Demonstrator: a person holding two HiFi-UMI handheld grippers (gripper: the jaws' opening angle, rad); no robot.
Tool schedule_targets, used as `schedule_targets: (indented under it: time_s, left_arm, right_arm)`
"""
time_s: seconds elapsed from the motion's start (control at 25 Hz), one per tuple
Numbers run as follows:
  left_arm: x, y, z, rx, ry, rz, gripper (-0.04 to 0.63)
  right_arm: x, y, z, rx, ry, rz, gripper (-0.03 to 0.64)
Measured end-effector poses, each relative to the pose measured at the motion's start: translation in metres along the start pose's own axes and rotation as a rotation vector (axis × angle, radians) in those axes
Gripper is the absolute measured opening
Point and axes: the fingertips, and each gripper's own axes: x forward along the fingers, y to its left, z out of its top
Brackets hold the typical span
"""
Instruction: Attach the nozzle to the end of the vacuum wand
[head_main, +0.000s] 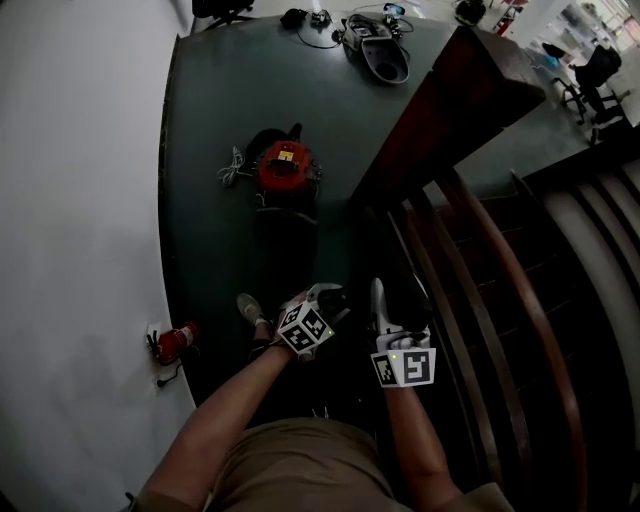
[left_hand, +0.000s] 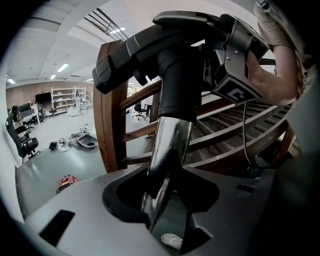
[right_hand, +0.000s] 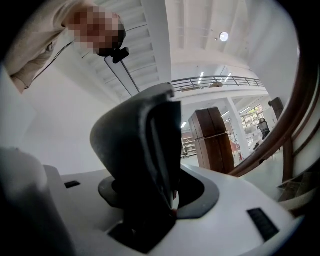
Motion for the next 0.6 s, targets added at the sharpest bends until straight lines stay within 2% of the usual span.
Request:
schedule_targets:
  time_s: [0.28, 0.6]
  left_arm:
    - [0.003, 0.023, 0.009, -0.047, 0.012, 0.052, 0.172]
    - [0.008, 0.030, 0.013, -0.031, 0.022, 0.032, 0.170]
  right_arm:
    - [0.012, 0.003, 0.007, -0.025, -0.041, 0.032, 0.209]
    - [0.019, 0.013, 0.008, -0.065, -0.040, 0.041, 0.207]
